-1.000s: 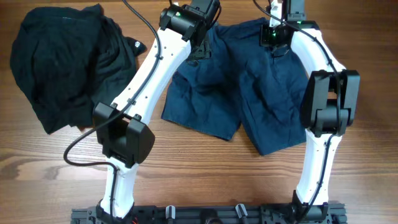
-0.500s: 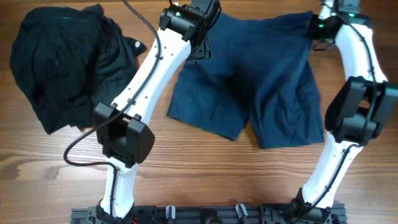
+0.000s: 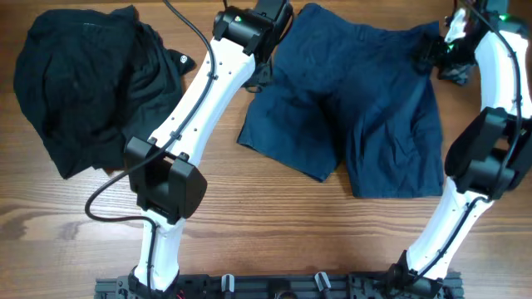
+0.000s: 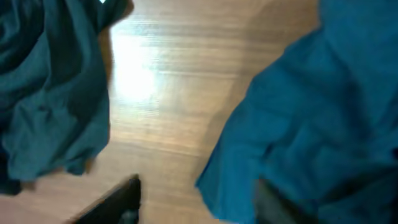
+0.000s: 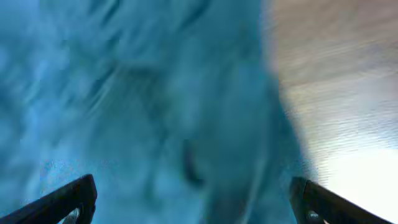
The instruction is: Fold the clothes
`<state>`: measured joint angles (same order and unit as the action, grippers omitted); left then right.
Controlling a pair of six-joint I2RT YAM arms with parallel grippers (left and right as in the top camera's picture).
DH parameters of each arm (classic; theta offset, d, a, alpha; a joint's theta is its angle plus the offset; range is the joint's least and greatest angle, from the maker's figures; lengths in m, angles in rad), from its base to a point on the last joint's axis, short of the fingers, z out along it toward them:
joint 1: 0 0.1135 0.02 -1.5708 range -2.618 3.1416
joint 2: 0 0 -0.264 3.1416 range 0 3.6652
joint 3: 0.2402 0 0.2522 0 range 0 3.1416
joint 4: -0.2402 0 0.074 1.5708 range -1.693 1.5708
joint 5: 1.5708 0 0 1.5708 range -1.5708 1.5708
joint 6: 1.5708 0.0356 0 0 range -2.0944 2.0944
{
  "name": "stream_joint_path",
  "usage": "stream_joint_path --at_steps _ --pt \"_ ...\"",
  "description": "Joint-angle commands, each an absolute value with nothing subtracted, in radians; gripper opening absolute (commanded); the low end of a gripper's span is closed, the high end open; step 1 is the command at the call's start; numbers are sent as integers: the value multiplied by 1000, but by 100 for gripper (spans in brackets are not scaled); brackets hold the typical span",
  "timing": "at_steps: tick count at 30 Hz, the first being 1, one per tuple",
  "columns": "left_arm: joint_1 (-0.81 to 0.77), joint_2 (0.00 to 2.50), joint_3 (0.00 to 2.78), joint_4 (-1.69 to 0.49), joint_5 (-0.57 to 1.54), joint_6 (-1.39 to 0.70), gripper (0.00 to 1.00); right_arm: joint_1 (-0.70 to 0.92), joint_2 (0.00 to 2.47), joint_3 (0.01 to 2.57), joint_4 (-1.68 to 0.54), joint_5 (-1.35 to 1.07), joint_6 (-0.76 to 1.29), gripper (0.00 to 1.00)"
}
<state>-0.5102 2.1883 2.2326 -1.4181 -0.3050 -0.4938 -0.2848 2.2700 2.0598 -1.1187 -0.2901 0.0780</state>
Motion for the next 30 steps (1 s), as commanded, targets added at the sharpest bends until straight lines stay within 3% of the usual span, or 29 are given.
stream_joint_path --at_steps 1,3,4,5,6,7,13,17,19,23,26,30 --pt "-506 2162 2225 -1425 -211 -470 35 -256 2143 2097 -1292 -436 -57 100" --pt "-508 2183 2225 -1407 -160 -466 12 -229 2114 2096 -1418 -427 -78 96" --pt "-509 2197 2225 -1398 -144 -461 6 -219 2110 2096 -1451 -427 -75 84" --pt "-510 2212 2223 -1390 -131 -455 4 -205 2109 2096 -1494 -422 -76 63" --pt "-512 2230 2222 -1385 -118 -455 4 -194 2109 2091 -1523 -416 -76 17" --pt "-513 2244 2222 -1383 -112 -455 4 -186 2109 2079 -1539 -414 -75 4" --pt "-525 2320 2222 -1352 -104 -448 4 -182 2109 2033 -1568 -189 107 6" --pt "-526 2339 2222 -1316 -104 -448 4 -188 2109 2027 -1548 9 214 23" --pt "-526 2343 2222 -1306 -104 -448 5 -196 2109 2015 -1528 16 207 25" --pt "-526 2344 2222 -1285 -104 -448 8 -218 2110 1949 -1470 38 157 44" --pt "-526 2344 2215 -1268 -105 -448 9 -247 2110 1842 -1380 37 156 43" --pt "-526 2344 2189 -1251 -105 -448 10 -279 2110 1734 -1281 38 156 28"
